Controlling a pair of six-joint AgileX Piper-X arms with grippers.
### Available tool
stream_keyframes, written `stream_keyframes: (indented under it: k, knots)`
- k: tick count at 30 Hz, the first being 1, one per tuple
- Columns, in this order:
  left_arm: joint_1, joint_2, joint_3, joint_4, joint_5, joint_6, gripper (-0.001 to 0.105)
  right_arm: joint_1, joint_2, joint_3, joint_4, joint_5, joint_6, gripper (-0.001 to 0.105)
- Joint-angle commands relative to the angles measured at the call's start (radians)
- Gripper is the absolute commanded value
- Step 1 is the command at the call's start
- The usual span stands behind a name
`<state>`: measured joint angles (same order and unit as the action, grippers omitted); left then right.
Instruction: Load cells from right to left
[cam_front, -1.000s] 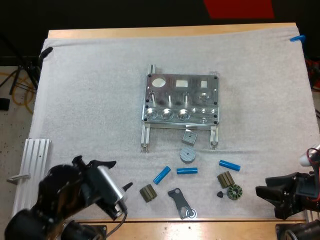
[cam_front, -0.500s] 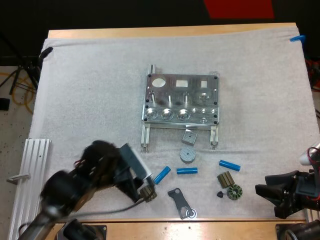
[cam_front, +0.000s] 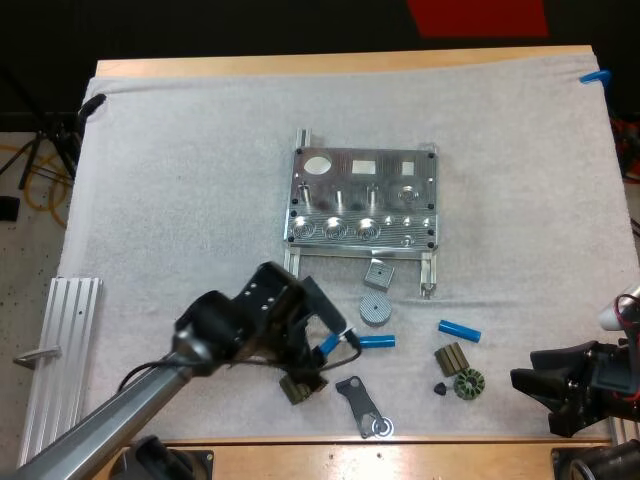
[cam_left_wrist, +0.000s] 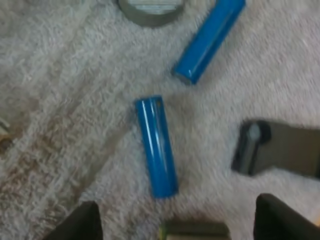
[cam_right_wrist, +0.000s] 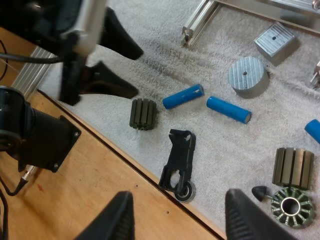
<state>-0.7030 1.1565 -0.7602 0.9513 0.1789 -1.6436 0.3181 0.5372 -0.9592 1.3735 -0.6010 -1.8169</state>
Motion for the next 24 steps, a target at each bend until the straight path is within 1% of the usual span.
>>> stream_keyframes:
  k: [1,3,6,8,10,12,16,19,24]
  knots:
    - [-0.011,0.024,-0.005,-0.024,-0.043,-0.062,0.063,0.001,0.001,-0.007,-0.008,-0.002,-0.013,0.042]
    - [-0.012,0.064,-0.005,-0.053,-0.073,-0.088,0.063,0.001,0.001,-0.007,-0.008,-0.002,-0.013,0.042]
    - [-0.012,0.113,-0.005,-0.073,-0.118,-0.088,0.063,0.001,0.001,-0.007,-0.008,-0.002,-0.013,0.042]
    - [-0.012,0.138,-0.005,-0.078,-0.13,-0.086,0.063,0.001,0.001,-0.007,-0.008,-0.002,-0.013,0.042]
    - [-0.012,0.164,-0.005,-0.087,-0.13,-0.086,0.063,0.001,0.001,-0.007,-0.008,-0.002,-0.013,0.042]
    - [-0.012,0.196,-0.005,-0.1,-0.101,-0.086,0.063,0.001,0.001,-0.007,-0.008,-0.002,-0.013,0.042]
    - [-0.012,0.244,-0.005,-0.094,-0.069,-0.086,0.063,0.001,0.001,-0.007,-0.008,-0.002,-0.013,0.042]
    - [-0.017,0.277,-0.005,-0.083,-0.069,-0.086,0.063,0.001,0.001,-0.007,-0.008,-0.002,-0.013,0.042]
    - [-0.068,0.305,-0.005,-0.106,-0.07,-0.088,0.063,0.001,0.001,-0.007,-0.015,-0.002,-0.013,0.042]
